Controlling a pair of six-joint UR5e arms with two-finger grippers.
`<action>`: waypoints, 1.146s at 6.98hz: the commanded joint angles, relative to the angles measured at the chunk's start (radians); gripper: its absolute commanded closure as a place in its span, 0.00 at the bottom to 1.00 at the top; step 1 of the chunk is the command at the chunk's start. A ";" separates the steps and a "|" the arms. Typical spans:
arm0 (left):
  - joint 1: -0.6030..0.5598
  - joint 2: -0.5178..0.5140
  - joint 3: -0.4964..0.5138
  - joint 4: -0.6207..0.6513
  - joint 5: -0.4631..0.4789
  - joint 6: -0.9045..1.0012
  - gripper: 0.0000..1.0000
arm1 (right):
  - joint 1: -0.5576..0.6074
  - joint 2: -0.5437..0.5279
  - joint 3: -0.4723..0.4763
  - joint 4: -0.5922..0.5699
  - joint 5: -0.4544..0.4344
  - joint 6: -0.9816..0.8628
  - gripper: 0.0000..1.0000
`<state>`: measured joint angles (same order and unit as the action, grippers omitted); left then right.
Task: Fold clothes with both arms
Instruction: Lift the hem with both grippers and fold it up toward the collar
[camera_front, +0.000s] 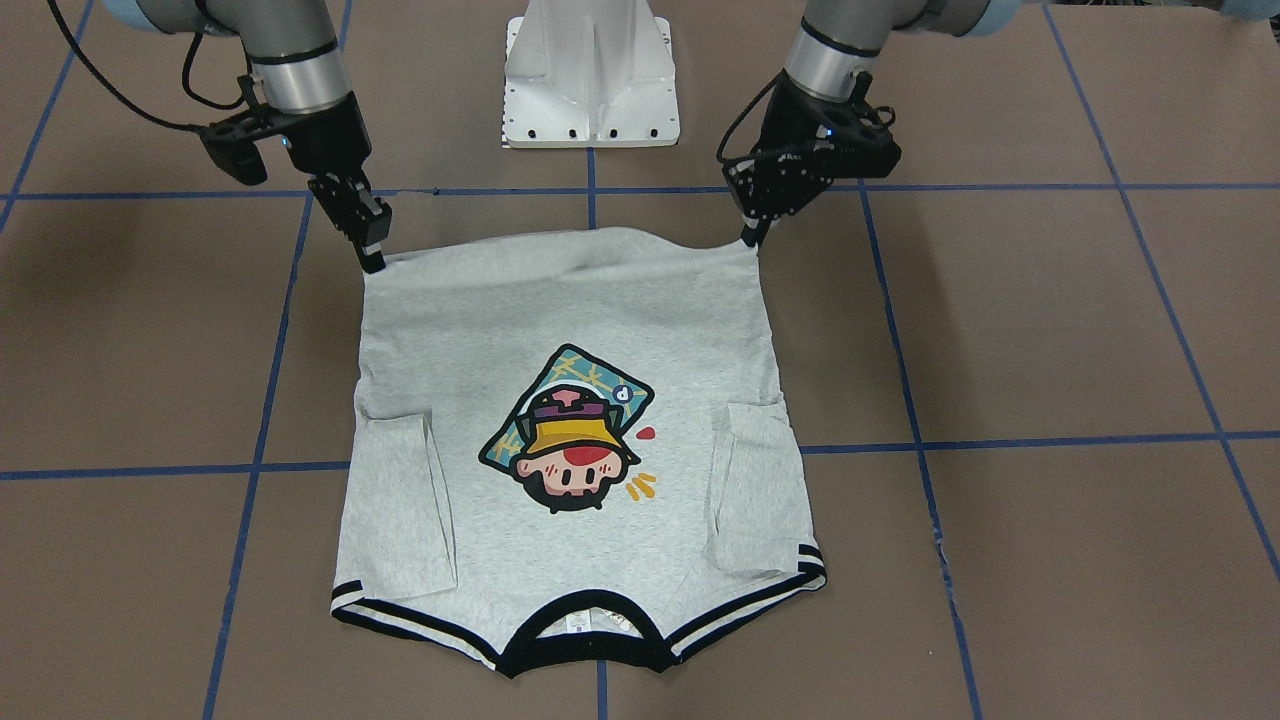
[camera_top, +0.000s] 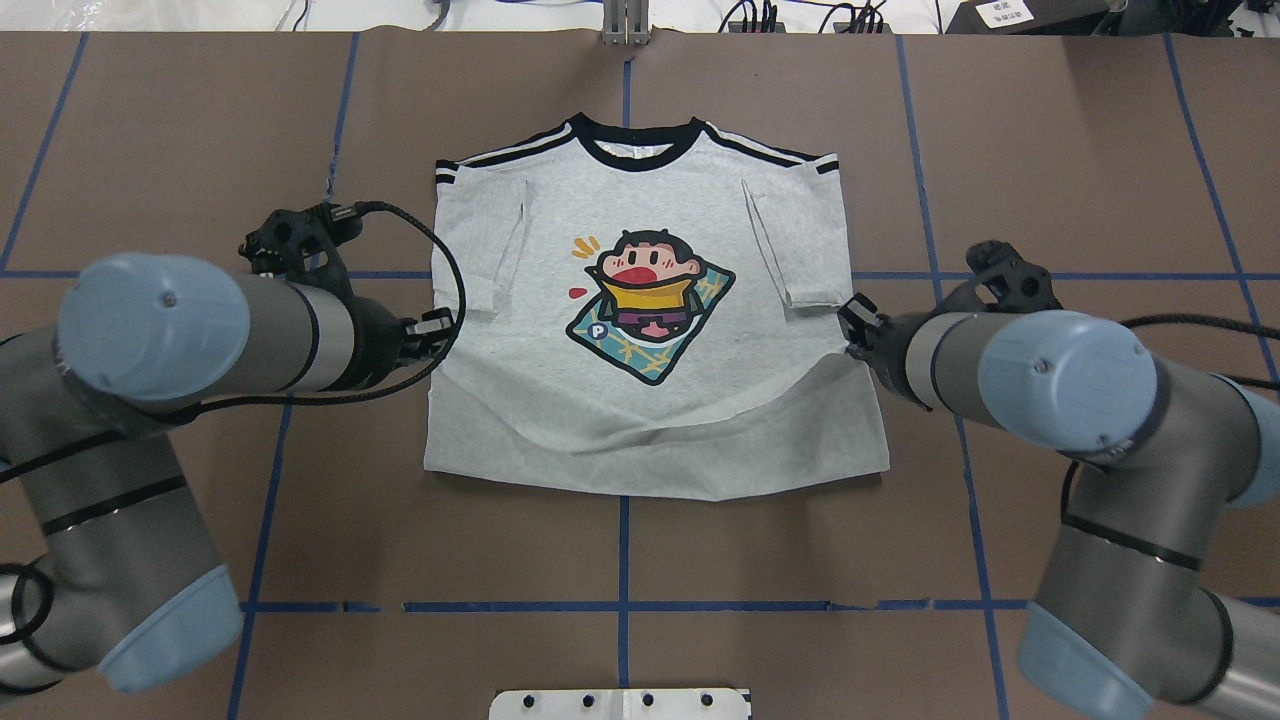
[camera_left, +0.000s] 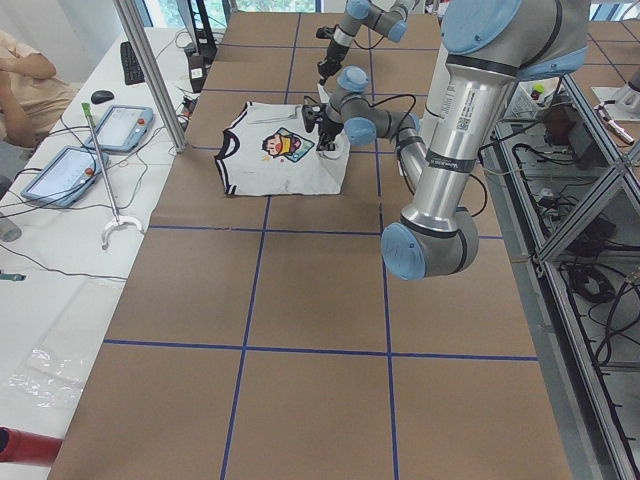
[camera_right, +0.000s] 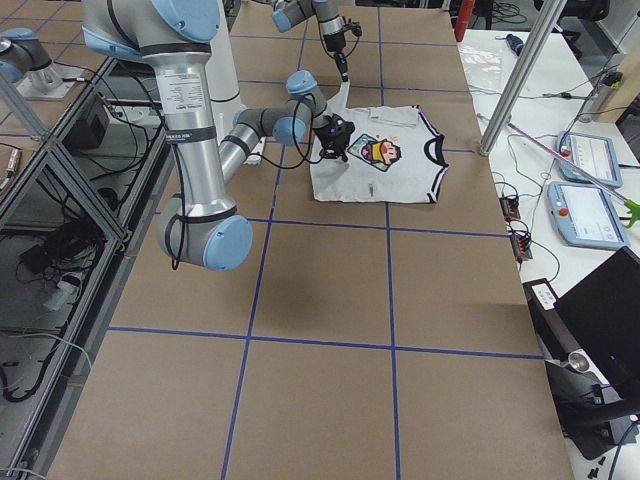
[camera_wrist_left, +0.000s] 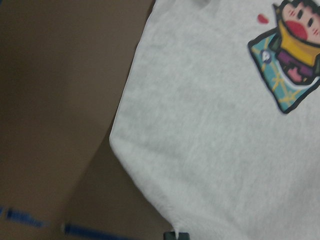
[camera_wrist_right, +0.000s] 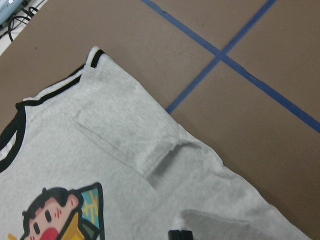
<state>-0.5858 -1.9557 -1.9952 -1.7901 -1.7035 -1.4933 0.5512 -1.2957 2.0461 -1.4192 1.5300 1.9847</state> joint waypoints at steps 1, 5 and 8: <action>-0.090 -0.066 0.216 -0.130 0.001 0.083 1.00 | 0.142 0.110 -0.166 -0.009 0.036 -0.195 1.00; -0.146 -0.117 0.403 -0.270 0.010 0.099 1.00 | 0.236 0.295 -0.524 0.073 0.033 -0.285 1.00; -0.158 -0.179 0.528 -0.314 0.056 0.126 1.00 | 0.233 0.343 -0.644 0.163 0.033 -0.279 1.00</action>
<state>-0.7403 -2.1125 -1.5241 -2.0726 -1.6716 -1.3710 0.7845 -0.9778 1.4478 -1.2729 1.5622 1.7050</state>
